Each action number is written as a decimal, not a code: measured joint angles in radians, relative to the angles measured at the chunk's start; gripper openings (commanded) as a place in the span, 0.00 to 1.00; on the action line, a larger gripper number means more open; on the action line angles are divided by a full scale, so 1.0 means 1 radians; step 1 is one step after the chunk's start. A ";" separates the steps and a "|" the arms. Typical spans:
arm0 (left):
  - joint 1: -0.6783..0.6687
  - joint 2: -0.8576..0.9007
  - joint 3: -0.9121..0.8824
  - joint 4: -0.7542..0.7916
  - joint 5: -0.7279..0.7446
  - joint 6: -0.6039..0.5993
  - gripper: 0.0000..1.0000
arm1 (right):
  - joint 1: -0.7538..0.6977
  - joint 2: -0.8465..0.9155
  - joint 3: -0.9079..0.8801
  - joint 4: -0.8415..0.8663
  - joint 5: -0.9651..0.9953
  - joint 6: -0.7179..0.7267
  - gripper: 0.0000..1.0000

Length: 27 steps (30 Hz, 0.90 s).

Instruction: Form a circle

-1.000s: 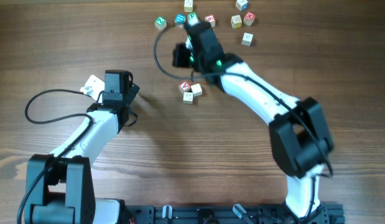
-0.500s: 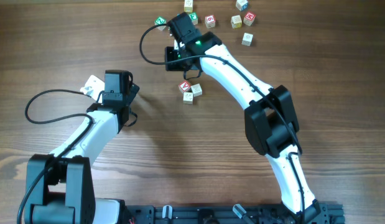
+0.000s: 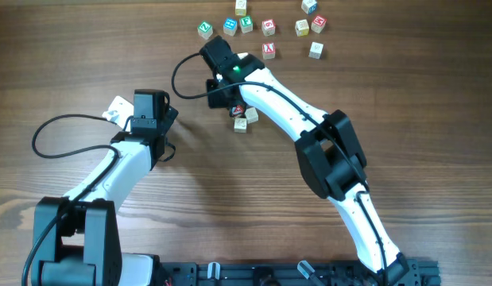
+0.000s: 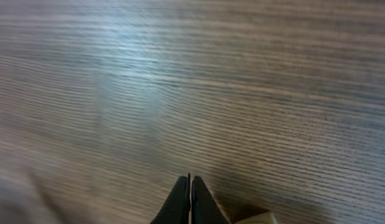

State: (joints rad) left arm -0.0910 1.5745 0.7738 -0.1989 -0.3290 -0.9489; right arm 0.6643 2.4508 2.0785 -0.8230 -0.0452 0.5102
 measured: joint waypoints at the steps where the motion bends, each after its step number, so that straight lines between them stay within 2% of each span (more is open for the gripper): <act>1: 0.000 0.000 0.000 0.000 0.000 0.000 1.00 | 0.000 0.001 0.000 -0.006 0.002 0.000 0.05; 11: 0.000 0.000 0.000 0.000 0.000 0.000 1.00 | 0.000 0.001 0.000 -0.061 0.014 -0.008 0.05; 27: 0.000 0.000 0.000 0.000 0.000 0.000 1.00 | 0.000 0.001 0.007 -0.005 0.020 -0.062 0.05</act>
State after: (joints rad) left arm -0.0914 1.5745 0.7738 -0.1989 -0.3290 -0.9489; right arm 0.6643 2.4519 2.0853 -0.8280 -0.0250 0.4484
